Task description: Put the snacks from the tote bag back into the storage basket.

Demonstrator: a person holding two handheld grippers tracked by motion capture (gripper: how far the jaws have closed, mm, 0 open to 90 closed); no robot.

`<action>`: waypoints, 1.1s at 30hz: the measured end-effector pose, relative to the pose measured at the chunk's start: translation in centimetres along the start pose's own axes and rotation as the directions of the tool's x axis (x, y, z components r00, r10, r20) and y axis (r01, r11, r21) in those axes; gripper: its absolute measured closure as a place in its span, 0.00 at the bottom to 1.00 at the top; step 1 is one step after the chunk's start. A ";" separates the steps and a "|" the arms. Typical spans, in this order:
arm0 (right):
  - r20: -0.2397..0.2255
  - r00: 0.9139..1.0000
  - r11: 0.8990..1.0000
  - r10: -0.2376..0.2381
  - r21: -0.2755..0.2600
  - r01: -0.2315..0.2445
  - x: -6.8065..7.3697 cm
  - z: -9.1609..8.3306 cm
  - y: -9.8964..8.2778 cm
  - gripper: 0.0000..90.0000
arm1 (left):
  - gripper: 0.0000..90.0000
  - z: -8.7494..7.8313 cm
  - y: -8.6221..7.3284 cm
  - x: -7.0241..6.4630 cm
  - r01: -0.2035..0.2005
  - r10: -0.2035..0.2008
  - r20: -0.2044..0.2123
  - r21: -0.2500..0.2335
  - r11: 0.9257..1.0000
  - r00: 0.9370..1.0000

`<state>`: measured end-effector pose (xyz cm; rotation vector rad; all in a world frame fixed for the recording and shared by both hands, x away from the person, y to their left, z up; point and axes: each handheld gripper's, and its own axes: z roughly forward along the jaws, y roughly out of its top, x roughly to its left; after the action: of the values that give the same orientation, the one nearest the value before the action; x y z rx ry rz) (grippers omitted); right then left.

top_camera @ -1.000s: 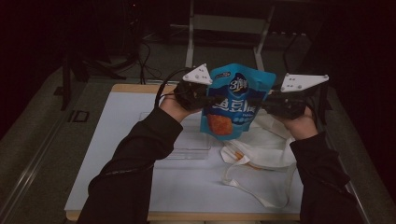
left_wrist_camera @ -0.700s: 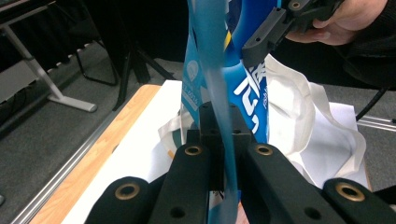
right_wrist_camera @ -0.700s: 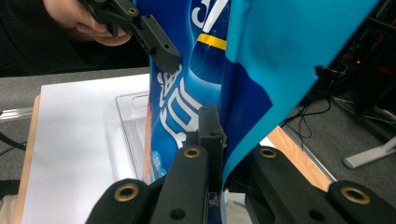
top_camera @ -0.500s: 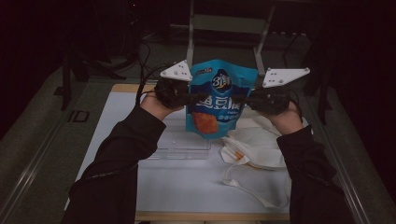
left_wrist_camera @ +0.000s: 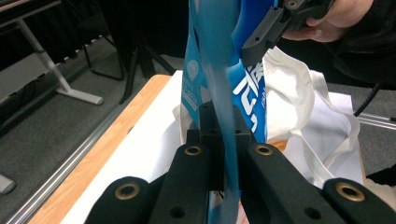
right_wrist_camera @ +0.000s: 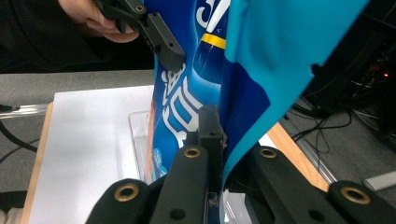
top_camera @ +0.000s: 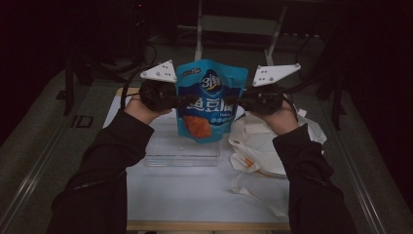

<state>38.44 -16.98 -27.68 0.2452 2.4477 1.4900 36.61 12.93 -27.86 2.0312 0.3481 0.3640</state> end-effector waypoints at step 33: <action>-0.063 0.998 0.999 0.001 0.047 0.002 0.4 6.4 0.1 0.99 | 1.00 -2.0 -5.3 2.4 0.055 -0.055 -0.001 0.023 0.998 0.998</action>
<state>40.07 -11.39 -30.47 0.2096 2.5343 1.4623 37.54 17.92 -31.32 2.0394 0.4095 0.3276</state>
